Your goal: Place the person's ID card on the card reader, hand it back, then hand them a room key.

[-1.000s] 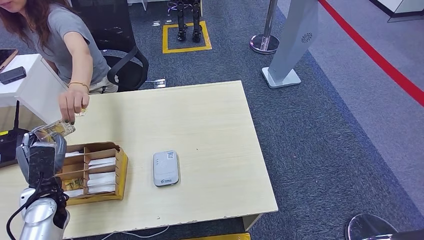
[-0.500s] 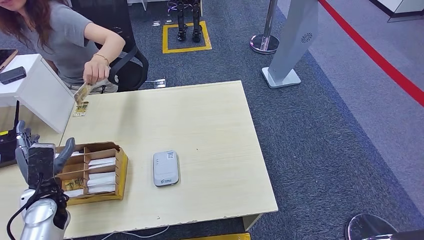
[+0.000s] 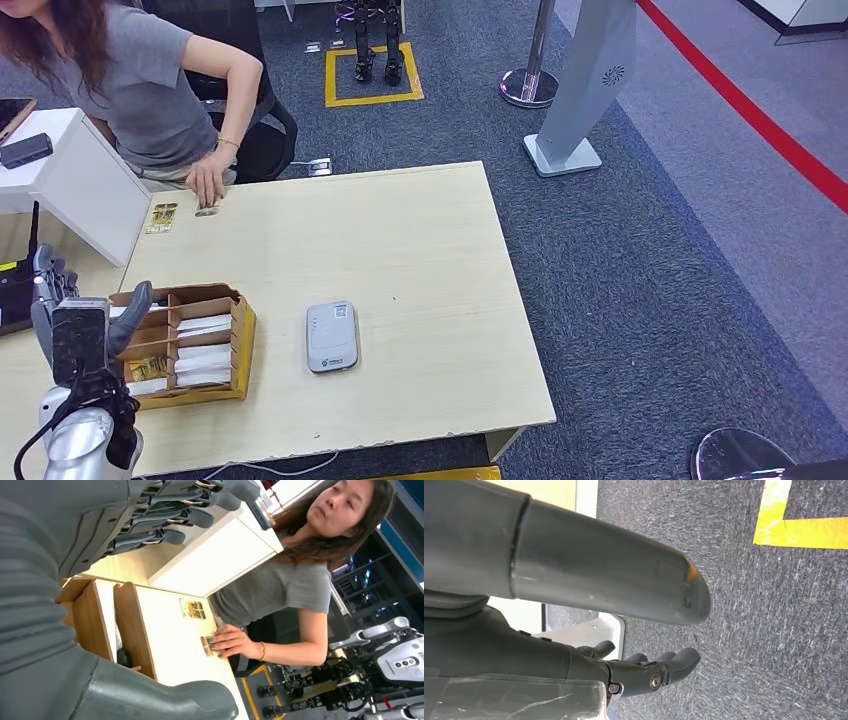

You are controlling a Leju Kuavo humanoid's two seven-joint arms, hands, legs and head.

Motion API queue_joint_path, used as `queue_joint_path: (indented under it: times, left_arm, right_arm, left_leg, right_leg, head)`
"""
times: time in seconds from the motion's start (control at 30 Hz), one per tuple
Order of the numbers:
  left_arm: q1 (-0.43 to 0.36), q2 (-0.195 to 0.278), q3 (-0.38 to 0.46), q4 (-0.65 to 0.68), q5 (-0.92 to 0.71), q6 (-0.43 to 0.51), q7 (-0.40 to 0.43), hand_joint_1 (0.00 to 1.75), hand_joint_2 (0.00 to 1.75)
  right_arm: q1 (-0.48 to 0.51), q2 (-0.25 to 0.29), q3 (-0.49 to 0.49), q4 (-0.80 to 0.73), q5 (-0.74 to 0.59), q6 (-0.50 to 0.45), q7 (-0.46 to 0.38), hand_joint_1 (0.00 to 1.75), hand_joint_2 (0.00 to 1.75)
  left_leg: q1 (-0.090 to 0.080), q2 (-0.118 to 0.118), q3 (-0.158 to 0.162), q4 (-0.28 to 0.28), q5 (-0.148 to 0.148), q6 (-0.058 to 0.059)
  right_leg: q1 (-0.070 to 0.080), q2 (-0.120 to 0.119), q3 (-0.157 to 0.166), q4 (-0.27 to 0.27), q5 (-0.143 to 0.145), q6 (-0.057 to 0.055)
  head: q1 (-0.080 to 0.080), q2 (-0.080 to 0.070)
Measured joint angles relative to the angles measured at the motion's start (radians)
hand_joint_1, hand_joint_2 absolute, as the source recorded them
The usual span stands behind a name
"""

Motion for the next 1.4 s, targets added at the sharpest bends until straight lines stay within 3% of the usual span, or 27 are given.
queue_joint_path:
  times: [0.27, 0.53, 0.7, 0.87, 1.17, 1.4]
  left_arm:
    - [0.043, 0.001, -0.025, -0.066, -0.118, 0.007, 0.002, 0.0, 1.75]
    - [0.21, 0.032, -0.133, -0.291, -0.295, 0.054, 0.024, 0.0, 1.75]
    - [0.339, 0.083, -0.142, -0.41, -0.469, 0.162, 0.067, 0.0, 1.75]
    - [0.403, 0.11, -0.14, -0.46, -0.534, 0.199, 0.105, 0.0, 1.75]
    - [0.52, 0.127, -0.039, -0.488, -0.722, 0.299, 0.171, 0.0, 1.75]
    - [0.588, 0.089, 0.072, -0.516, -0.937, 0.357, 0.215, 0.0, 1.75]
  right_arm:
    - [0.001, 0.0, -0.001, 0.0, -0.014, -0.001, 0.002, 0.0, 0.0]
    - [0.01, 0.001, -0.017, 0.0, -0.049, -0.004, 0.019, 0.0, 0.0]
    - [0.018, 0.006, -0.037, 0.0, -0.063, -0.006, 0.031, 0.0, 0.0]
    - [0.018, 0.011, -0.046, 0.0, -0.064, -0.006, 0.038, 0.0, 0.0]
    - [0.021, 0.023, -0.057, 0.0, -0.062, -0.018, 0.044, 0.0, 0.0]
    - [0.022, 0.026, -0.058, 0.0, -0.06, -0.024, 0.043, 0.0, 0.0]
  left_leg:
    - [0.0, 0.0, 0.0, 0.0, 0.0, 0.0]
    - [0.0, 0.001, 0.0, 0.0, -0.001, 0.0]
    - [0.0, 0.001, 0.0, 0.0, -0.001, 0.0]
    - [0.001, 0.0, 0.0, -0.001, -0.001, 0.0]
    - [0.0, 0.0, 0.0, -0.001, -0.001, 0.0]
    - [0.0, 0.0, 0.0, -0.001, -0.001, 0.0]
  right_leg:
    - [0.0, 0.0, 0.0, 0.0, 0.0, 0.0]
    - [0.0, 0.0, 0.0, -0.001, -0.001, 0.0]
    - [0.0, 0.0, -0.001, -0.001, -0.001, 0.0]
    - [0.0, 0.0, 0.0, 0.0, -0.001, 0.0]
    - [0.0, -0.001, 0.0, 0.0, -0.001, 0.0]
    - [0.0, -0.001, 0.0, 0.0, -0.001, 0.0]
  head:
    - [0.0, 0.0]
    - [0.0, 0.0]
    - [0.0, 0.0]
    - [0.0, 0.0]
    - [0.0, 0.0]
    - [0.0, 0.0]
